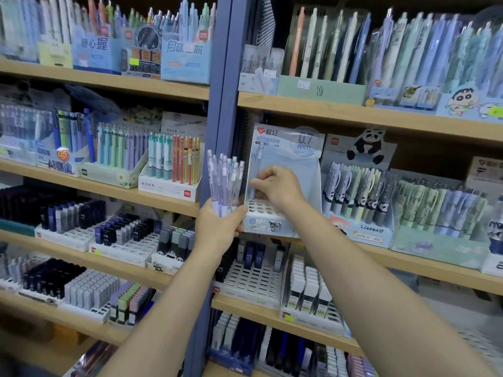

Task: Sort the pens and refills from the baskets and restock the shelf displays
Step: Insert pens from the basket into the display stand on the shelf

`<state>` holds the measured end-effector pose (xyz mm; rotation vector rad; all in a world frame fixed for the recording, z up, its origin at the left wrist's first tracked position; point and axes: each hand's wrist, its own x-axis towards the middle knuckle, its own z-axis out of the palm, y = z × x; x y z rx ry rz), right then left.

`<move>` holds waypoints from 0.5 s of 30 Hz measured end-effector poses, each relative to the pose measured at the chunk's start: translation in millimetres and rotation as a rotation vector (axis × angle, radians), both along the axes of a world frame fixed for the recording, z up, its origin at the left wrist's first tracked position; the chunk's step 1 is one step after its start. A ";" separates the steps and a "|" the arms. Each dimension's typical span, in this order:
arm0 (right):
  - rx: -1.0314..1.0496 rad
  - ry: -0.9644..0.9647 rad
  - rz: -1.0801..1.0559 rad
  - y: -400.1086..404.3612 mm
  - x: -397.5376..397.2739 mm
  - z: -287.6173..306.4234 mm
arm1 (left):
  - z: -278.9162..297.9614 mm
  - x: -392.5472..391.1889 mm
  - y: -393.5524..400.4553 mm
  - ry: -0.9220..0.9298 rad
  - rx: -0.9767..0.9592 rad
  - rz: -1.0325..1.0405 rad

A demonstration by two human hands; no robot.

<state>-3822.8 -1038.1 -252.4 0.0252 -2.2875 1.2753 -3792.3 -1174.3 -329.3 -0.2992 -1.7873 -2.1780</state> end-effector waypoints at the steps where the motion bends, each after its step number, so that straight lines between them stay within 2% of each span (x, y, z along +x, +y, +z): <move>1: -0.012 -0.002 -0.004 0.0 0.6 -0.7 | -0.5 0.0 -0.3 0.002 0.007 -0.004; 11: 0.125 -0.065 -0.072 -0.1 2.3 -0.4 | -3.3 -2.0 -1.0 0.011 0.011 -0.010; 15: 0.166 -0.023 -0.110 -0.2 2.4 -2.2 | -1.4 -5.6 -0.8 0.014 -0.015 -0.009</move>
